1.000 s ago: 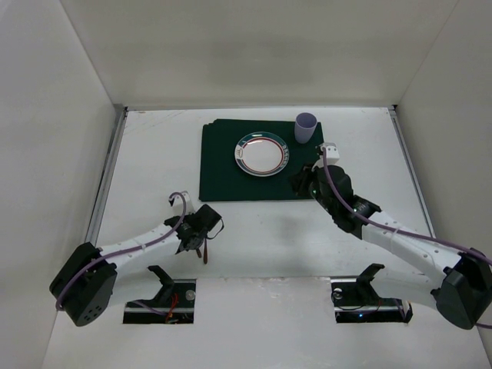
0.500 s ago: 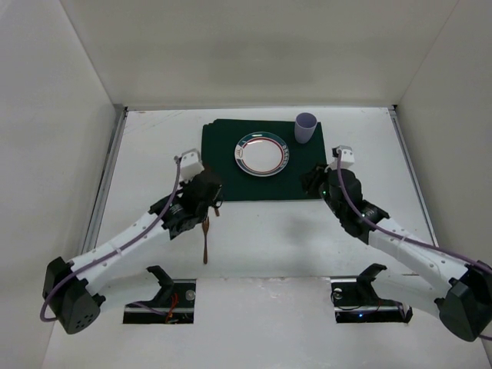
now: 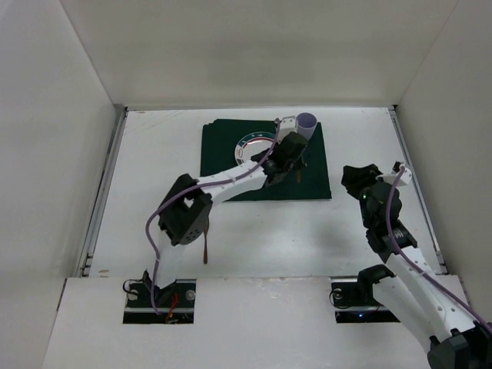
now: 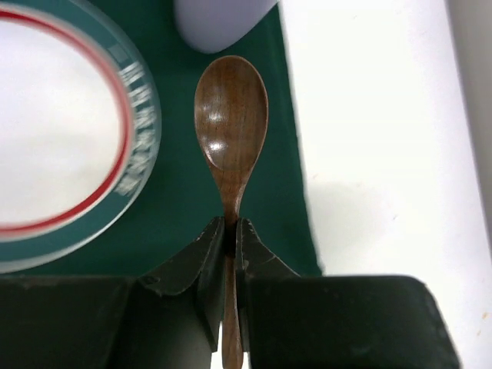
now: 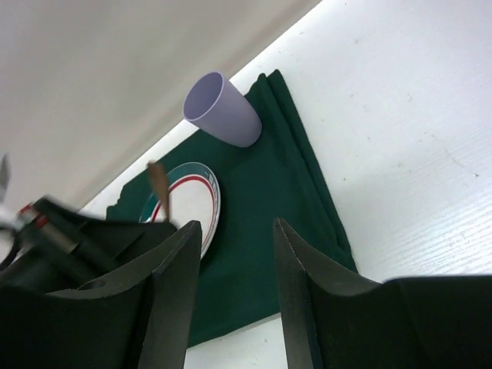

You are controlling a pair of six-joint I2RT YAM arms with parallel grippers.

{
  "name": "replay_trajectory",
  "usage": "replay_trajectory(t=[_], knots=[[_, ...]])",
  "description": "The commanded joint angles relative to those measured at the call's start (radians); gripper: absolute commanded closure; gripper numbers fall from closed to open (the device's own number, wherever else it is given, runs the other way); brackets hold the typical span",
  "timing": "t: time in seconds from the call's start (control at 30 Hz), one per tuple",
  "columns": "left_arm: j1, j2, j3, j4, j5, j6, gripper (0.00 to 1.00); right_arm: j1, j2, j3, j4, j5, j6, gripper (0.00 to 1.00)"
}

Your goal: Set the dinner table for one person

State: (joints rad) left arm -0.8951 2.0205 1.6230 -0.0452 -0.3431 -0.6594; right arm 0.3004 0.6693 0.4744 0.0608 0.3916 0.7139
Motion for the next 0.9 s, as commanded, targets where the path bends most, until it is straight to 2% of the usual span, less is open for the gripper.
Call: replay_trajectory(t=[0.0, 0.1, 0.33, 0.63, 0.87], knots=[[0.008, 0.099, 0.193, -0.048, 0.052, -0.003, 0.98, -0.011, 0.013, -0.003, 0.051, -0.042, 0.039, 0.52], [0.009, 0.204, 0.302, -0.088, 0.044, -0.022, 0.98, -0.011, 0.007, -0.011, 0.071, -0.059, 0.044, 0.51], [0.012, 0.334, 0.429, -0.131, 0.047, -0.069, 0.98, -0.016, -0.010, -0.016, 0.073, -0.065, 0.045, 0.51], [0.023, 0.400, 0.452, -0.137, 0.052, -0.104, 0.97, -0.016, -0.002, -0.014, 0.077, -0.079, 0.045, 0.51], [0.020, 0.429, 0.460, -0.137, 0.044, -0.100, 0.92, -0.016, 0.009, -0.013, 0.083, -0.089, 0.045, 0.50]])
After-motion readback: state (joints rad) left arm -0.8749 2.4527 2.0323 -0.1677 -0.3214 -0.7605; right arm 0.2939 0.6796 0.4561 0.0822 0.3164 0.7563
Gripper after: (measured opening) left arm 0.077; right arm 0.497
